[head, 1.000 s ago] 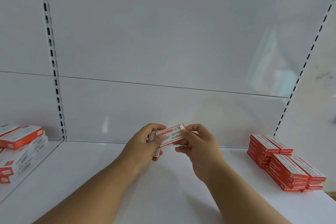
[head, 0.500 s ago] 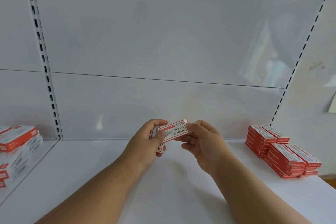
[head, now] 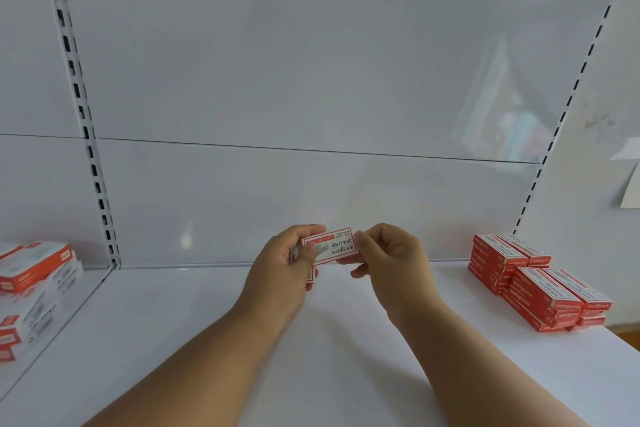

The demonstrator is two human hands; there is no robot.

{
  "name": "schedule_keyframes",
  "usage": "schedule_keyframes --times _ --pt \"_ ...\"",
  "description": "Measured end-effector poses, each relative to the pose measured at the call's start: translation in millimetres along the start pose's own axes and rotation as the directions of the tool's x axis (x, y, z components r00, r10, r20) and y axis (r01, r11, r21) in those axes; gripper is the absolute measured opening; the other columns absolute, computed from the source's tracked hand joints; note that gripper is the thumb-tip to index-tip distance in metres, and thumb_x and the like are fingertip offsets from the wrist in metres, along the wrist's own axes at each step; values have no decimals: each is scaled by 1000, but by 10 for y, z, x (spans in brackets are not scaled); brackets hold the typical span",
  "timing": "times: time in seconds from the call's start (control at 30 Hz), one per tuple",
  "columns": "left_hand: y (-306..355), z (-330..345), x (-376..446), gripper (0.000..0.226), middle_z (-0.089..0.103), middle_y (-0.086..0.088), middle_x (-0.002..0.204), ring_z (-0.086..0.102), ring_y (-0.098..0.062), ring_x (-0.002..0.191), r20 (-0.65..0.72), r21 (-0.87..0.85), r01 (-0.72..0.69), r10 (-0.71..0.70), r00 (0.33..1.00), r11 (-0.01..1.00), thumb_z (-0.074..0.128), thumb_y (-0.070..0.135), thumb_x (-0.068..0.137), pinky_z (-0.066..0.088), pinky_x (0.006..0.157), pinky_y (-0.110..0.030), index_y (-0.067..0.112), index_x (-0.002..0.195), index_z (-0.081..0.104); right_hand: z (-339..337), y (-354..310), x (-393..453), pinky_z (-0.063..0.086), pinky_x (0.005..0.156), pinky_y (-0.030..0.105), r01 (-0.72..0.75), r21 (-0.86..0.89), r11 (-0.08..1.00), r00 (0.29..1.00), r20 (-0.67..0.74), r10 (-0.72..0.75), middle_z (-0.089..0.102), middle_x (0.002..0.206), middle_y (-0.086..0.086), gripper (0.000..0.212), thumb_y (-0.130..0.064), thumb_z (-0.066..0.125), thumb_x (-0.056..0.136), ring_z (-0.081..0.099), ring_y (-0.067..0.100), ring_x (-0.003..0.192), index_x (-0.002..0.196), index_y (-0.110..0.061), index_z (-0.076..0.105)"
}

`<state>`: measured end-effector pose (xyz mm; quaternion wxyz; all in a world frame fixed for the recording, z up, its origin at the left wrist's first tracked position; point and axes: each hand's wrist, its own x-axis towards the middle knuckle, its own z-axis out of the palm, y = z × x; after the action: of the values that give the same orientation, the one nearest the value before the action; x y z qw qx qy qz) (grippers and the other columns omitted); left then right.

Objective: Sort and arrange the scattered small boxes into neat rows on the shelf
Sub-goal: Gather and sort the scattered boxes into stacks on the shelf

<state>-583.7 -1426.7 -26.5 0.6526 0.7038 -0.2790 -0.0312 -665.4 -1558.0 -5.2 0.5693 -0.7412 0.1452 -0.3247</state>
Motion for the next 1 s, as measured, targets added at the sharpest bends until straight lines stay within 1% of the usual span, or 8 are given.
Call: schedule_keyframes --times 0.13,0.33,0.47,0.63,0.7,0.83,0.9,1.0 --pt "78 -3 -25 19 68 10 106 66 -12 77 -47 -11 -2 1 999 1000 55 25 99 55 60 -17 39 109 65 40 -45 -35 56 64 32 74 -15 997 997 32 -73 75 81 2 13 -6 59 93 73 17 78 89 -11 69" --pt "293 156 -114 42 64 11 117 67 -16 98 106 -166 24 -6 994 986 70 27 88 60 81 -30 44 123 54 -104 -243 -19 54 71 39 7 386 923 996 -81 27 72 90 17 18 6 51 93 69 28 78 103 -2 64" --pt "466 304 -111 70 55 8 125 62 -16 111 181 -2 -43 42 983 999 74 5 83 57 85 -26 49 130 47 -427 -416 -1 54 63 35 106 378 920 966 -257 -6 71 77 1 22 2 50 96 68 16 70 103 -10 68" --pt "751 701 -123 69 59 8 122 63 -13 107 205 70 -147 130 970 987 78 14 82 56 88 -27 47 134 46 -940 -480 -43 57 66 30 145 309 940 941 -336 -34 74 82 -2 20 -6 55 96 72 15 75 105 -17 69" --pt "843 916 -133 70 58 12 123 64 -10 106 223 72 -180 160 962 981 79 15 82 56 88 -23 48 134 44 -1176 -468 -21 58 64 32 52 474 879 948 -300 106 73 83 6 18 -5 53 97 72 15 71 103 -12 68" --pt "947 1407 -172 83 53 17 123 61 -1 104 283 41 -143 126 951 989 81 18 79 53 83 -15 46 142 35 -1706 -403 84 48 42 22 -254 814 522 896 -6 445 65 80 18 20 -2 52 95 59 18 51 111 4 61" --pt "967 1654 -177 85 56 19 119 63 0 101 318 40 -105 87 944 994 84 21 75 55 83 -19 43 142 36 -1976 -343 149 47 39 20 -329 810 486 880 77 468 62 81 21 30 1 50 93 57 19 51 121 9 57" --pt "1005 1998 -162 77 61 13 115 65 -3 92 361 103 -85 43 932 991 87 22 71 58 74 -20 37 134 45 -2368 -291 210 49 41 20 -359 753 552 891 100 442 60 80 20 27 4 49 93 56 19 56 118 11 57"
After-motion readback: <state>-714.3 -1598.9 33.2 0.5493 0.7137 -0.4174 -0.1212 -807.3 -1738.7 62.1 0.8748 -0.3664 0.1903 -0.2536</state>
